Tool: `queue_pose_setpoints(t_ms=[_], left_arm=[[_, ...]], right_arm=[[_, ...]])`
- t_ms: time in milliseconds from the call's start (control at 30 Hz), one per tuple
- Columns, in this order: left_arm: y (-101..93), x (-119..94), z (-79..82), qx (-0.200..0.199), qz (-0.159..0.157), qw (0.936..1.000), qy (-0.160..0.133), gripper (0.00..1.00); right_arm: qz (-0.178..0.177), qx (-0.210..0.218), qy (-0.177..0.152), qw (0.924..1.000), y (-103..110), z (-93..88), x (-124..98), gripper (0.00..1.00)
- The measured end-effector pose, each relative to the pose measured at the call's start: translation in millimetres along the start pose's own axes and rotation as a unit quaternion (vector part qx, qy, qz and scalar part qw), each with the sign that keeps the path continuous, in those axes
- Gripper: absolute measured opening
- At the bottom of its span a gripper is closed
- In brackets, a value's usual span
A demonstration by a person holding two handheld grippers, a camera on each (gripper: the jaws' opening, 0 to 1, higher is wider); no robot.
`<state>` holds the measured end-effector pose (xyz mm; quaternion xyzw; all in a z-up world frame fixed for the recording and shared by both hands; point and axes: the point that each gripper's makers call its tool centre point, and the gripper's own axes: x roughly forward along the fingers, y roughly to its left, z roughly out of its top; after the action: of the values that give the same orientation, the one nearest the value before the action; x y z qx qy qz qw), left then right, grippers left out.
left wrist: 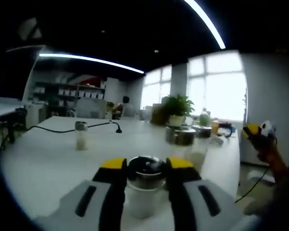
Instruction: Rotate the seasoning bottle until the label or dispensing opening points toward the visible target arrow and the bottle remains upright within the marked orientation range
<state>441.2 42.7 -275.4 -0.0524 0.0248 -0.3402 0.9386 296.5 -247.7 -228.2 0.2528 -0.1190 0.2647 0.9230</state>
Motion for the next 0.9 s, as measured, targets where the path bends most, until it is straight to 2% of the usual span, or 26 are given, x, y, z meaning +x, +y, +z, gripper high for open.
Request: queue_pose_setpoints(t_ms=[900], left_arm=[[-6.0, -0.1, -1.8, -0.004, -0.079, 0.9968, 0.01, 0.34]], right_arm=[[0.009, 0.001, 0.006, 0.9999, 4.3, -2.4, 0.0, 0.1]])
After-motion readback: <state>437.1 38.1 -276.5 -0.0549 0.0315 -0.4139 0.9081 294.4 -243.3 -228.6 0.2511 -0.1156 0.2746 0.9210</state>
